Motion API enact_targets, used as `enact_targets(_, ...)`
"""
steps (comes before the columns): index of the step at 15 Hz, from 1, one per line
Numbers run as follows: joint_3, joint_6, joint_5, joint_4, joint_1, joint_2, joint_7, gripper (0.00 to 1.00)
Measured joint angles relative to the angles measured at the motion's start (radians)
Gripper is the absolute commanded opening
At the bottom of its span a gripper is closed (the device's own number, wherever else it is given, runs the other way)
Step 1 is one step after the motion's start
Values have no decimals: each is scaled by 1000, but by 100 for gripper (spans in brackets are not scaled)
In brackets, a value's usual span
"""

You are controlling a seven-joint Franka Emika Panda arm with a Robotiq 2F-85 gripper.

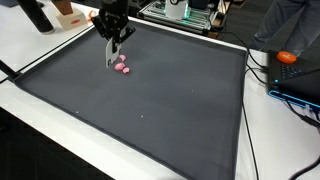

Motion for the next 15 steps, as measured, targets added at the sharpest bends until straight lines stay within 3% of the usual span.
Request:
enact_targets(7,28,-249,-68,13,48,-74,179,1)
enact_targets(15,95,-520,-102,121,85,-38,297,1)
